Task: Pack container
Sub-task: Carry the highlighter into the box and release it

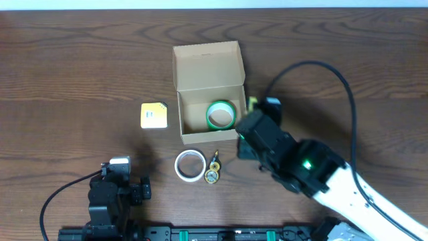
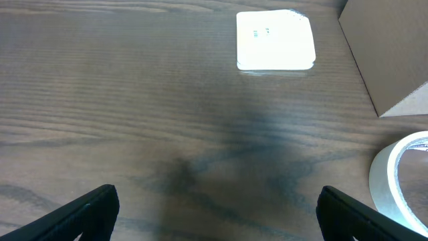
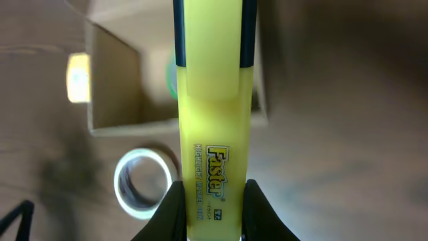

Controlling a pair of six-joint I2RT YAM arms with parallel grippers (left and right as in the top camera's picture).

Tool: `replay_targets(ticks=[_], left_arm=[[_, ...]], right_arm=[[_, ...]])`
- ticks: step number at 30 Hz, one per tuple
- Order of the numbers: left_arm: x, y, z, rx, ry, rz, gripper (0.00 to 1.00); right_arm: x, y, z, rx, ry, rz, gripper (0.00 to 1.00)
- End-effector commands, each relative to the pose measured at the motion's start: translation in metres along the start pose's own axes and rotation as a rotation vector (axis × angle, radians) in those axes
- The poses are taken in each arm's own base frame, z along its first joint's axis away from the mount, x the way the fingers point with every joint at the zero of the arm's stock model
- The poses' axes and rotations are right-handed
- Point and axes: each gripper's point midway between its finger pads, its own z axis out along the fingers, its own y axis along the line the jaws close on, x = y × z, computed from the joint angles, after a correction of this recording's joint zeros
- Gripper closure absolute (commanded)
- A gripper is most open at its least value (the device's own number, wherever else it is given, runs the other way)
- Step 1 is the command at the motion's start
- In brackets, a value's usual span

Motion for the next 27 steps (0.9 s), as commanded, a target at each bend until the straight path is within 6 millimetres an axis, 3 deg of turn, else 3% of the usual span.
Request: replay_targets(ticks=[1,5,10,14,18,22,25,27], left_arm=[[0.021,0.005,0.002,-0.030,0.078,0.028,0.05],[0.021,0.005,0.002,-0.030,0.079,0.028,0.04],[0.021,0.005,0.002,-0.030,0.079,0.028,0.04],[0.021,0.005,0.002,-0.030,0.079,0.029,0.05],[0.021,0.005,0.002,-0.030,0.078,0.028,0.04],[0.021,0.005,0.002,-0.030,0.079,0.028,0.05],[0.021,0.005,0.002,-0.030,0.079,0.028,0.04],[0.021,0.005,0.002,-0.030,0.078,0.028,0.04]], right_arm=[[-0.023,0.000,0.029,0.079,-0.018,-0.190,0.99],[-0.039,0.008,0.077,0.117,0.007,-0.305,0.99],[-0.041,0.006,0.108,0.138,0.025,-0.315,0.99],[-0.028,0.001,0.129,0.156,0.082,-0.322,0.99],[-0.015,-0.001,0.143,0.157,0.133,-0.317,0.99],[-0.014,-0.001,0.145,0.160,0.138,-0.315,0.99],[-0.014,-0.001,0.145,0.160,0.137,-0.316,0.87],[-0.014,-0.001,0.145,0.159,0.135,-0.315,0.74]])
